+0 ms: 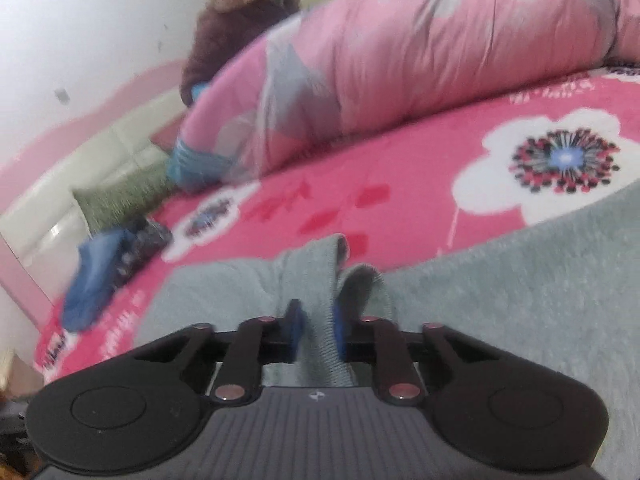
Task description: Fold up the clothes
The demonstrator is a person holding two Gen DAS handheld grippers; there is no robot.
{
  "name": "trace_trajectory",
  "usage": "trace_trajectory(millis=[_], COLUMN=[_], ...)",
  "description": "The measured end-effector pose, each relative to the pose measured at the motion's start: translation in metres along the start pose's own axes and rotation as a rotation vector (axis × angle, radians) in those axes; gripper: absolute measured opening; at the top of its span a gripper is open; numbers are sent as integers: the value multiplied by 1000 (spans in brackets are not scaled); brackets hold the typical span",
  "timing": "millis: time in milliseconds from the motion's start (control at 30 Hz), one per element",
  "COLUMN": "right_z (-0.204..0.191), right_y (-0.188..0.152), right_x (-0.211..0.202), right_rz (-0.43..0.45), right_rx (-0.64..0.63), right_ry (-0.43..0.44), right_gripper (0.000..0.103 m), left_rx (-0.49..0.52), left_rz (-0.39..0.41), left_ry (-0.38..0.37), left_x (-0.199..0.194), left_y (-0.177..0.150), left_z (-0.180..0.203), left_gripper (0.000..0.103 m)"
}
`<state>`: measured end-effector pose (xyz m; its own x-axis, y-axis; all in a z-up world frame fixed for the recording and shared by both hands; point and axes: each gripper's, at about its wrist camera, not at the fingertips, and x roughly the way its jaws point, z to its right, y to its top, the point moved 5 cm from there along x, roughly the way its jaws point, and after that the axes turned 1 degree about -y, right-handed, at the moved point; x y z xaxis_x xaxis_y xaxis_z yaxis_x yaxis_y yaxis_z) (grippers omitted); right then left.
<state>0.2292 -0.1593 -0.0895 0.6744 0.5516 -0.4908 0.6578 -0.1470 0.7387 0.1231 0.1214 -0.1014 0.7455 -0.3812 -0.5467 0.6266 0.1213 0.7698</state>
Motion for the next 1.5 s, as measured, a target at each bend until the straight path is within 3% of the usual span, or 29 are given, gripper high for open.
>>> trace_trajectory(millis=[67,167,333,467,533,600,800,1000,1067,1133,1200,1367,1500], right_z=[-12,-17,30,44,47,48,50,34,27,20,12,0,10], right_y=[3,1,-12,-11,-6,-2,1,3,2,2,7,30,50], right_x=[-18,-28,2,-2,-6,-3,36,47,43,40,33,7,-13], right_rz=[28,37,-50,-59,-61,-80,-222,-311,-306,-286,-264,-200,-166], right_rx=[29,5,112,220,251,251,314,259,209,162,120,23,-20], right_ry=[54,45,-73,11,52,69,101,113,80,24,-3,-72,-153], right_gripper=[7,7,12,15,37,49,49,49,40,24,19,17,16], left_rx=[-35,-68,-119,-187,-218,-235,-262,-220,-214,-221,-242,-307,-291], left_rz=[7,-13,-65,-9,20,37,8,-26,-29,-30,-29,-18,-38], left_ry=[-28,-28,-22,-63,-91,-108,-195,-174,-166,-161,-171,-206,-210], left_x=[-9,-15,-10,-13,-15,-14,6,17,18,19,16,7,10], left_y=[3,3,1,10,14,16,11,4,1,1,3,6,7], left_z=[-10,-23,-34,-42,-46,-48,-40,-34,-34,-34,-35,-38,-29], left_gripper=[2,1,2,30,31,35,45,45,44,44,45,45,45])
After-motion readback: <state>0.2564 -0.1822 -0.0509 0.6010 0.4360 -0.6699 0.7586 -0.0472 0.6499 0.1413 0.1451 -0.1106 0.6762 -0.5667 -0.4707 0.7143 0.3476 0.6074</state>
